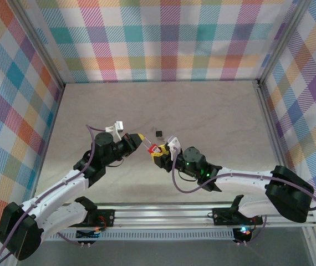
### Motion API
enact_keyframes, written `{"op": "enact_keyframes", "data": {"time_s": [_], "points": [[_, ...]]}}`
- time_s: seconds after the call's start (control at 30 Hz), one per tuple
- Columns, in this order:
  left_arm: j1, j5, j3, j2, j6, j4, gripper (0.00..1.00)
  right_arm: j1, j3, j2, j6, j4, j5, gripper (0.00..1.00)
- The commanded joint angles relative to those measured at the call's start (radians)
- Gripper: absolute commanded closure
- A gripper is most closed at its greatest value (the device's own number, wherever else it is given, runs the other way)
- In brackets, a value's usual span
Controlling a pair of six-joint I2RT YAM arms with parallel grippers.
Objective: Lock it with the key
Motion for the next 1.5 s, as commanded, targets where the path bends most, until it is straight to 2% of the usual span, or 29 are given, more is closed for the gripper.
{"op": "enact_keyframes", "data": {"time_s": [0.0, 0.2, 0.37, 0.6, 1.07, 1.3, 1.4, 1.47], "points": [[-0.035, 0.065, -0.021, -0.020, -0.008, -0.047, 1.00, -0.004, 0.047, 0.016, -0.041, 0.165, 0.212, 1.00], [-0.038, 0.072, -0.031, -0.032, 0.002, -0.019, 1.00, 0.003, 0.038, 0.023, -0.062, 0.248, 0.219, 1.00], [-0.040, 0.081, -0.056, -0.048, 0.033, 0.018, 1.00, 0.002, 0.036, 0.033, -0.106, 0.307, 0.172, 1.00], [-0.047, 0.120, -0.064, -0.040, 0.079, 0.059, 1.00, 0.003, 0.044, 0.069, -0.244, 0.424, 0.107, 1.00], [-0.069, 0.124, -0.084, -0.045, 0.111, 0.069, 1.00, 0.002, 0.090, 0.063, -0.265, 0.369, 0.046, 1.00], [-0.069, 0.097, -0.055, -0.073, 0.150, 0.002, 1.00, 0.001, 0.077, 0.025, -0.269, 0.320, 0.020, 1.00], [-0.069, 0.089, -0.035, -0.079, 0.169, -0.030, 0.94, 0.001, 0.066, 0.019, -0.272, 0.317, 0.022, 1.00], [-0.069, 0.089, -0.027, -0.082, 0.177, -0.040, 0.79, 0.001, 0.059, 0.014, -0.272, 0.315, 0.018, 1.00]]}}
